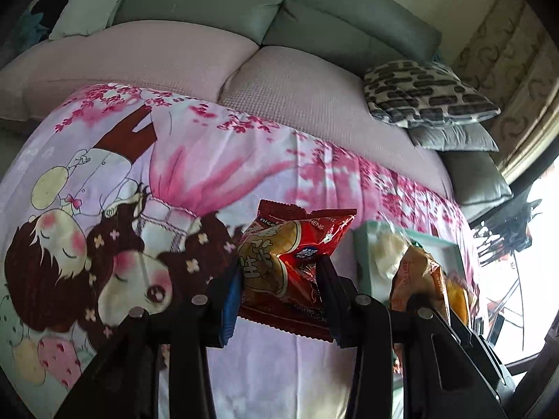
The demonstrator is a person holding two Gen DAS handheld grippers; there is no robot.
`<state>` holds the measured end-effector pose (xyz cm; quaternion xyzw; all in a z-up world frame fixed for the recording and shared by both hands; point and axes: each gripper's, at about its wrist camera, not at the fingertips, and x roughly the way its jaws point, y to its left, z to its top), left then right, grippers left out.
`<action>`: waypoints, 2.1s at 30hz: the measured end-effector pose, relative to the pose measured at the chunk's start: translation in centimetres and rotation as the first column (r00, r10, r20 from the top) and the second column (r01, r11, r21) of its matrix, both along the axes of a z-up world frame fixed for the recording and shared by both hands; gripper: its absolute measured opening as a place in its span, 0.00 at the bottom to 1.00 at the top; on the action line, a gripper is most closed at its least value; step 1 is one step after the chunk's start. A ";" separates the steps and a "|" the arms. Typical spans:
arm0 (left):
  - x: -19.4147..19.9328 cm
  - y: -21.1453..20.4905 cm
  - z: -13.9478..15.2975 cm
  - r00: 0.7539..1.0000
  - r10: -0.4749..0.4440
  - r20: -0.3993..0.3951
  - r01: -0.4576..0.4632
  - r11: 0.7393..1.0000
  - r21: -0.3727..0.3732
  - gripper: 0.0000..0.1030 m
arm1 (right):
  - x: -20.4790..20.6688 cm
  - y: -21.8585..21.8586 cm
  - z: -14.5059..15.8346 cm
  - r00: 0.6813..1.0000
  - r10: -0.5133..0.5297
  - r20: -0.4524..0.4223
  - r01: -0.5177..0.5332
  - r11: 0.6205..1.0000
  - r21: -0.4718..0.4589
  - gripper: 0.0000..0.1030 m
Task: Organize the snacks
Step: 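Carry the red wrapper with the left gripper while the right carries the Swiss roll pack to the tray, then open the left gripper in the tray while the right releases the Swiss roll pack there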
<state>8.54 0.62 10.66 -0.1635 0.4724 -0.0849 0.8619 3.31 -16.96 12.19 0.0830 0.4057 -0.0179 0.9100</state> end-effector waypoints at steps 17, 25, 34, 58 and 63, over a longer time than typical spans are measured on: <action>-3.5 -8.5 -0.6 0.987 -0.159 0.008 0.159 0.986 0.053 0.42 | -3.9 -10.4 -1.7 0.977 -0.214 -0.025 0.215 0.975 0.056 0.36; -4.3 -13.5 -2.5 0.966 -0.257 0.007 0.255 0.963 0.082 0.42 | -4.5 -14.0 -3.1 0.960 -0.279 -0.028 0.280 0.954 0.103 0.36; -4.4 -16.2 -3.3 0.953 -0.299 0.044 0.290 0.945 0.148 0.42 | -3.7 -14.3 -4.1 0.965 -0.259 -0.025 0.260 0.957 0.125 0.36; -2.9 -15.7 -3.9 0.960 -0.280 0.026 0.277 0.956 0.094 0.66 | -3.0 -14.7 -4.8 0.966 -0.252 -0.052 0.256 0.958 0.132 0.41; -3.0 -14.5 -3.2 0.964 -0.263 0.028 0.260 0.962 0.081 0.72 | -3.2 -14.5 -4.4 0.967 -0.249 -0.046 0.253 0.959 0.126 0.55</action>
